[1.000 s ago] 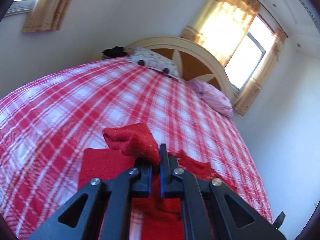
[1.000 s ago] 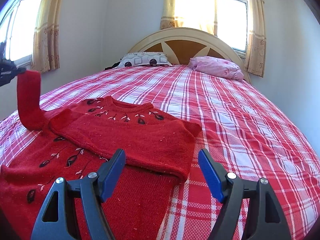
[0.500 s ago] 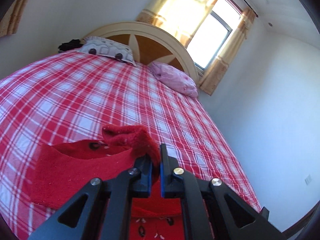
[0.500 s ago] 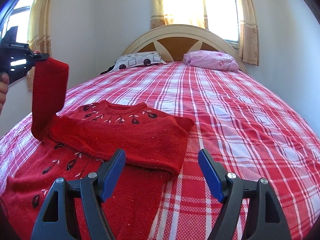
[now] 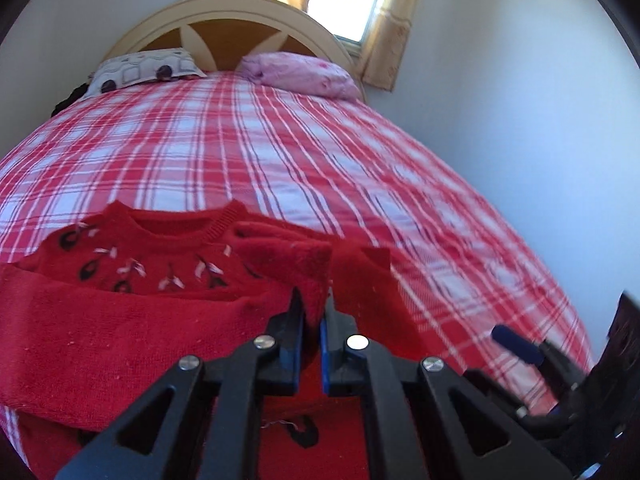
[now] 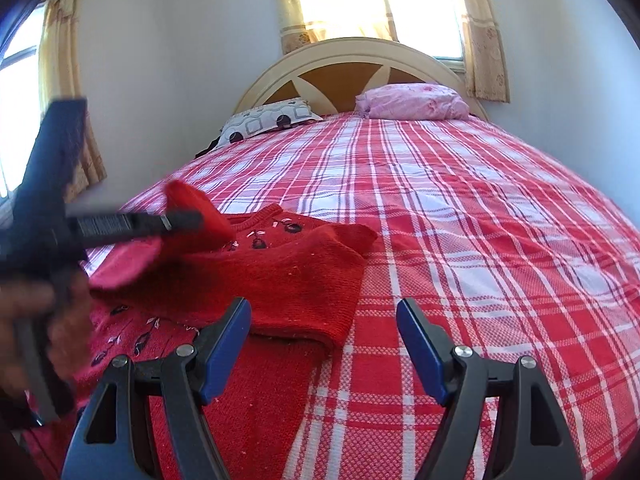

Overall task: Fold small clothes
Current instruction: 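Lift the sleeve with the left gripper, fold it across the body, release, then grasp the sweater side with the right gripper and fold it inward, release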

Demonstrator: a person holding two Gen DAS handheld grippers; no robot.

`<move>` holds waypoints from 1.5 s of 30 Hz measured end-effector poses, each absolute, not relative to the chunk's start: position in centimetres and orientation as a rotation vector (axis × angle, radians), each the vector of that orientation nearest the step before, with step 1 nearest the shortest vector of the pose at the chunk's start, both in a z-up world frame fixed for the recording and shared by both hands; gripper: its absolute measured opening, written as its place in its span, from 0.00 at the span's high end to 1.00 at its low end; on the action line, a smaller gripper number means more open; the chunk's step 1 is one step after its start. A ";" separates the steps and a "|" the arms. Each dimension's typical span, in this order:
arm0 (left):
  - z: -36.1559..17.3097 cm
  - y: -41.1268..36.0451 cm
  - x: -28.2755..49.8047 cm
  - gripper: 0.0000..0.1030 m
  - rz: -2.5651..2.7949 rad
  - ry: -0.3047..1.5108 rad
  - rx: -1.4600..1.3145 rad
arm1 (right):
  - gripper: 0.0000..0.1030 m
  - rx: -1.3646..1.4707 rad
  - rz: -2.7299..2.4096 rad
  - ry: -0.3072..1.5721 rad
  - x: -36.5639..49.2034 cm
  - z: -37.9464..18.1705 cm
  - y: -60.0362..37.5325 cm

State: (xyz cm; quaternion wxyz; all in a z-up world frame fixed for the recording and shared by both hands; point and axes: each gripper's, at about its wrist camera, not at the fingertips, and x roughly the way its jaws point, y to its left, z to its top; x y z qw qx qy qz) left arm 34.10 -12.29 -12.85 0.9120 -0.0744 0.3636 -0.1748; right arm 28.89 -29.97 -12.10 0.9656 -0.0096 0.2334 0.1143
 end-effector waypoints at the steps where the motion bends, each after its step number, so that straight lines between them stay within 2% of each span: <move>1: -13.2 -12.9 34.0 0.90 -0.369 0.768 -0.139 | 0.26 -0.006 0.223 0.475 29.0 -12.1 -30.3; 2: -13.5 -13.3 33.9 0.85 -0.381 0.785 -0.124 | 0.26 0.005 0.215 0.478 29.1 -12.1 -30.6; 3: -13.6 -13.7 33.7 0.74 -0.398 0.792 -0.103 | 0.26 0.014 0.210 0.481 29.2 -12.2 -30.8; 4: -13.4 -14.1 33.2 0.67 -0.403 0.780 -0.079 | 0.26 0.024 0.207 0.485 29.3 -12.2 -31.0; 7: -12.0 -13.9 31.2 0.20 -0.396 0.707 -0.025 | 0.26 0.049 0.202 0.494 29.5 -12.3 -31.5; 9: -11.2 -12.6 29.9 0.11 -0.374 0.650 0.003 | 0.26 0.052 0.207 0.495 29.5 -12.3 -31.6; 16: -12.2 -4.2 26.2 0.00 -0.126 0.551 0.184 | 0.26 0.029 0.305 0.481 28.9 -11.7 -30.7; 21: -14.7 2.3 26.9 0.00 0.063 0.645 0.175 | 0.27 0.058 0.467 0.586 30.6 -11.6 -28.0; 25: -16.8 5.2 27.8 0.00 0.102 0.744 0.026 | 0.27 0.036 0.464 0.711 33.5 -12.2 -25.6; 31: -18.5 5.3 28.2 0.00 0.080 0.810 -0.029 | 0.27 0.116 0.454 0.841 37.1 -13.4 -25.0; 33: -18.9 5.2 28.3 0.00 0.078 0.824 -0.027 | 0.38 0.140 0.475 0.874 37.9 -13.9 -24.7; 34: -18.9 5.3 28.2 0.00 0.077 0.830 -0.028 | 0.52 0.143 0.465 0.897 38.4 -14.3 -24.4; 35: -19.0 5.3 28.2 0.00 0.074 0.831 -0.033 | 0.62 0.139 0.440 0.907 38.6 -14.5 -24.3; 36: -19.0 5.6 28.3 0.00 0.074 0.831 -0.040 | 0.66 0.141 0.426 0.908 38.8 -14.7 -24.3; 38: -19.0 6.0 28.1 0.00 0.075 0.825 -0.062 | 0.91 0.178 0.435 0.902 39.0 -14.9 -24.6; 45: -19.0 7.1 27.9 0.00 0.092 0.818 -0.131 | 0.92 0.203 0.412 0.769 37.6 -11.3 -26.7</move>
